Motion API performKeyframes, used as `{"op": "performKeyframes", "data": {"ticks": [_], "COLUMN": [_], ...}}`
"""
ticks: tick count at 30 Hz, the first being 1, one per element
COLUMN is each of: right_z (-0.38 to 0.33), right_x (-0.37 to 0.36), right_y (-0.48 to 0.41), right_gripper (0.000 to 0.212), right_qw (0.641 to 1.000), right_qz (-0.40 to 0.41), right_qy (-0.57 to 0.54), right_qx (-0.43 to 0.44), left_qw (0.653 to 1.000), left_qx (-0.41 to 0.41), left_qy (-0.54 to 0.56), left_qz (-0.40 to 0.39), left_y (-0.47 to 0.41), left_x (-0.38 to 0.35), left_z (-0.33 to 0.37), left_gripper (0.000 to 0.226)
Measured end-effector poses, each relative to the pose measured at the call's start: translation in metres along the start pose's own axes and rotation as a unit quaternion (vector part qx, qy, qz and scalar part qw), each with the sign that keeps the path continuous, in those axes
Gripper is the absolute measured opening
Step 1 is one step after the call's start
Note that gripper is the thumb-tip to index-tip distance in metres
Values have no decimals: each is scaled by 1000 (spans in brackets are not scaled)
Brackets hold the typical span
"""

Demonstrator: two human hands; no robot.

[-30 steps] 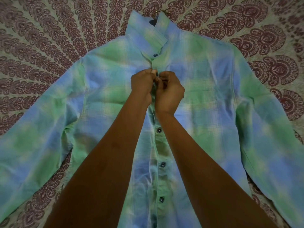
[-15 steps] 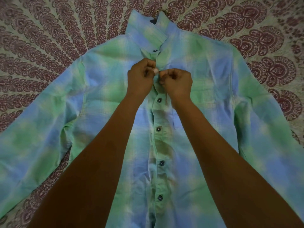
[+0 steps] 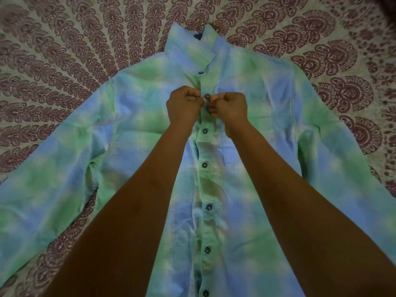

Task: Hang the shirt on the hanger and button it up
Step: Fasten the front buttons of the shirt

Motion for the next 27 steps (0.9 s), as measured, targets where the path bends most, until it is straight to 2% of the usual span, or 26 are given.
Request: {"op": "performKeyframes", "data": {"ticks": [3, 7, 11, 17, 22, 27], "right_z": [-8, -11, -2, 25, 50, 78], "right_x": [11, 29, 57, 116, 178, 247], "right_y": [13, 51, 101, 193, 270, 325], "right_gripper": [12, 24, 26, 34, 32, 31], "right_qw": [998, 995, 993, 989, 988, 984], "right_qz": [38, 35, 39, 78, 127, 171], "right_qy": [25, 33, 48, 82, 72, 51], "right_qx": [47, 86, 100, 91, 56, 6], "left_qw": [1000, 1000, 999, 989, 973, 941], "left_qx": [13, -23, -41, -94, -125, -172], "left_qy": [10, -10, -14, -68, -101, -158], "left_qz": [16, 13, -23, -96, -165, -244], "left_y": [10, 41, 91, 181, 264, 333], "left_x": [10, 25, 26, 26, 26, -5], "left_z": [0, 5, 12, 12, 20, 32], "left_gripper": [15, 18, 20, 25, 27, 27]}}
Point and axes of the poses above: each hand's wrist, its own y-axis away from the middle knuckle, its own x-axis out of the back of the hand, z = x × y, the point moved 10 cm from there along -y, towards the middle knuckle, and after that the axes turned 5 degrees about -y, right-handed, at the moved point
